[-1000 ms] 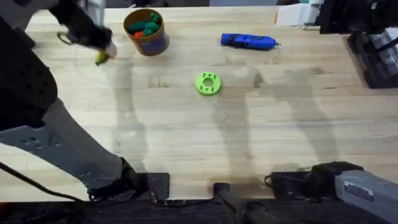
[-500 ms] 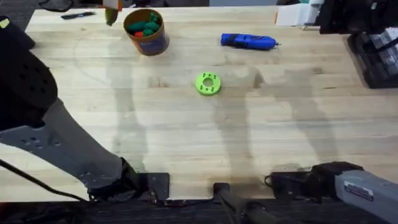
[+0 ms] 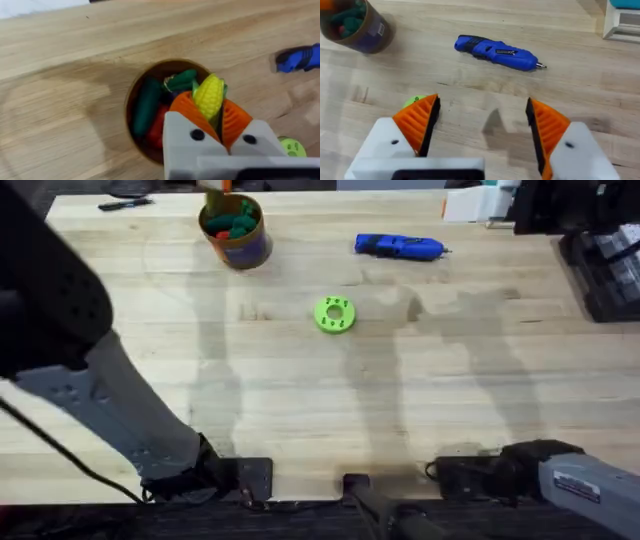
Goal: Pick up the gripper from the table and insert it into the empty holder that is missing its gripper. Then pick up a screw, insert it into the mounting hole, and use the screwdriver to tighten it. Finally, clean up the table by picking up the vegetable and placing it into the bucket.
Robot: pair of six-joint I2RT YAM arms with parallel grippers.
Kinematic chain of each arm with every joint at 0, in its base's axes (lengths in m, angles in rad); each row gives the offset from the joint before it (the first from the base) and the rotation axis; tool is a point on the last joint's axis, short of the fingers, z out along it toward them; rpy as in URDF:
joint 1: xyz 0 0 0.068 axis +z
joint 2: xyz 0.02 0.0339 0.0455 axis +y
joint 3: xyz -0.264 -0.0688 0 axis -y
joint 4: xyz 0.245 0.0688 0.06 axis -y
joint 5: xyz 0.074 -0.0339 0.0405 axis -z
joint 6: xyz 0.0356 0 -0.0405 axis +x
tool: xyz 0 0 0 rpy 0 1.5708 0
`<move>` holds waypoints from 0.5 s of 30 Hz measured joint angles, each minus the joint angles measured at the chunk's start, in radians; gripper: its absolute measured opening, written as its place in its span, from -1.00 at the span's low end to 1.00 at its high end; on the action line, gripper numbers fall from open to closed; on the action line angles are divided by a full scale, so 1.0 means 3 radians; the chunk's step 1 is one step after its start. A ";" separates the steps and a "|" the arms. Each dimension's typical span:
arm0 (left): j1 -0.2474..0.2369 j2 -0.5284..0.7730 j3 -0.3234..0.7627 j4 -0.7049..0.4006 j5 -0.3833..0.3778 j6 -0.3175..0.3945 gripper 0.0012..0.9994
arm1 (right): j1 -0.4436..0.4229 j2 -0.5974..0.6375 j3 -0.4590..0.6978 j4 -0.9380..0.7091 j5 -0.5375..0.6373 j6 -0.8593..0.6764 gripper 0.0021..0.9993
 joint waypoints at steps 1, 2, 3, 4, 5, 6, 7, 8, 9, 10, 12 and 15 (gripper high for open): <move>-0.0033 0.0051 0.0000 0.0000 0.0000 0.0000 -0.93 | 0.0000 0.0000 0.0000 0.0000 0.0000 0.0000 0.99; -0.0066 0.0114 0.0000 -0.0001 0.0000 0.0000 -0.93 | 0.0000 0.0000 0.0000 0.0000 0.0000 0.0000 0.99; -0.0089 0.0165 0.0000 -0.0002 0.0000 -0.0001 -0.93 | 0.0000 0.0000 0.0000 0.0000 0.0000 0.0000 0.99; -0.0107 0.0213 0.0000 -0.0004 0.0000 -0.0001 -0.93 | 0.0000 0.0001 0.0000 -0.0001 0.0000 0.0000 0.99; -0.0114 0.0245 0.0000 0.0007 0.0009 -0.0003 -0.92 | 0.0000 0.0000 0.0000 0.0000 0.0000 0.0000 0.99; -0.0114 0.0254 0.0000 0.0032 0.0020 -0.0009 -0.85 | 0.0000 0.0000 0.0000 0.0000 0.0000 0.0000 0.99; -0.0104 0.0248 0.0000 0.0035 0.0020 -0.0015 -0.75 | 0.0000 0.0000 0.0000 0.0000 0.0000 0.0000 0.99; -0.0098 0.0242 0.0000 0.0024 0.0016 -0.0020 -0.72 | 0.0000 0.0000 0.0000 -0.0001 0.0000 0.0000 0.99; -0.0088 0.0239 0.0000 0.0023 0.0004 -0.0022 -0.68 | 0.0000 0.0000 0.0000 -0.0001 0.0000 0.0000 0.99; -0.0082 0.0239 0.0000 0.0022 -0.0017 -0.0022 -0.60 | 0.0000 0.0001 0.0000 0.0001 0.0000 0.0000 0.99; -0.0068 0.0240 0.0000 0.0018 -0.0041 -0.0040 -0.17 | 0.0000 0.0001 0.0000 -0.0003 0.0000 0.0000 0.99; -0.0059 0.0240 0.0000 0.0020 -0.0054 -0.0046 -0.02 | 0.0000 0.0000 0.0000 -0.0001 0.0000 0.0000 0.99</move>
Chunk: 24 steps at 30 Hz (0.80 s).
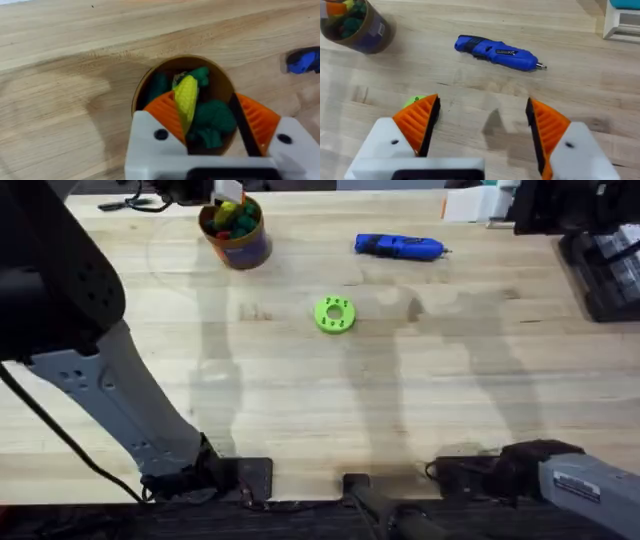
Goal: Pick up the gripper from the table and insert it into the empty holder that is missing its gripper. Then pick up a screw, insert it into the mounting hole, and use the screwdriver to tighten it. Finally, clean up the table by picking up the vegetable and placing it into the bucket.
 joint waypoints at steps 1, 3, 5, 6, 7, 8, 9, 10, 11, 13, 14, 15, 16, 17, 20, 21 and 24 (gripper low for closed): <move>0.0002 0.0000 0.0000 0.0000 -0.0002 0.0001 0.05 | 0.0000 0.0001 0.0000 0.0001 0.0000 0.0000 0.99; 0.0002 -0.0001 0.0000 0.0000 -0.0002 -0.0002 0.24 | 0.0000 0.0000 0.0000 0.0001 0.0000 0.0000 0.99; 0.0002 -0.0019 0.0000 -0.0003 -0.0006 -0.0004 0.58 | 0.0000 0.0000 0.0000 0.0001 0.0000 0.0000 0.99; 0.0002 -0.0043 0.0000 -0.0005 -0.0006 -0.0004 0.62 | 0.0000 0.0000 0.0000 0.0001 0.0000 0.0000 0.99; 0.0002 -0.0080 0.0000 -0.0018 -0.0011 -0.0002 0.68 | 0.0000 0.0000 0.0000 0.0001 0.0000 0.0000 0.99; 0.0002 -0.0131 0.0000 -0.0037 -0.0014 -0.0003 0.71 | 0.0000 0.0000 0.0000 0.0001 0.0000 0.0000 0.99; 0.0002 -0.0196 0.0000 -0.0067 -0.0015 -0.0003 0.73 | 0.0000 0.0001 0.0000 0.0001 0.0000 0.0000 0.99; 0.0002 -0.0270 0.0000 -0.0101 -0.0015 -0.0003 0.78 | 0.0000 0.0000 0.0000 0.0001 0.0000 0.0000 0.99; 0.0002 -0.0360 0.0000 -0.0158 -0.0016 -0.0004 0.81 | 0.0000 0.0000 0.0000 0.0001 0.0000 0.0000 0.99; 0.0002 -0.0552 0.0000 -0.0305 -0.0016 -0.0001 0.83 | 0.0000 0.0000 0.0000 0.0001 0.0000 0.0000 0.99; 0.0002 -0.0652 0.0000 -0.0377 -0.0016 -0.0001 0.84 | 0.0000 0.0000 0.0000 0.0000 0.0000 0.0000 0.99; 0.0002 -0.0762 0.0000 -0.0460 -0.0019 -0.0001 0.84 | 0.0000 0.0000 0.0000 0.0001 0.0000 0.0000 0.99; 0.0002 -0.0859 0.0000 -0.0539 -0.0038 -0.0001 0.84 | 0.0000 0.0000 0.0000 0.0000 0.0000 0.0000 0.99; 0.0000 -0.0969 0.0001 -0.0648 -0.0071 0.0002 0.84 | 0.0000 0.0000 0.0000 0.0001 0.0000 0.0000 0.99; 0.0001 -0.1234 0.0003 -0.0928 -0.0190 0.0043 0.84 | 0.0000 0.0000 0.0000 0.0001 0.0000 0.0000 0.99; 0.0000 -0.1313 0.0003 -0.1021 -0.0244 0.0054 0.84 | 0.0000 0.0000 0.0000 0.0001 0.0000 0.0000 0.99; 0.0001 -0.1560 0.0003 -0.1306 -0.0406 0.0105 0.84 | 0.0000 0.0000 0.0000 0.0001 0.0000 0.0000 0.99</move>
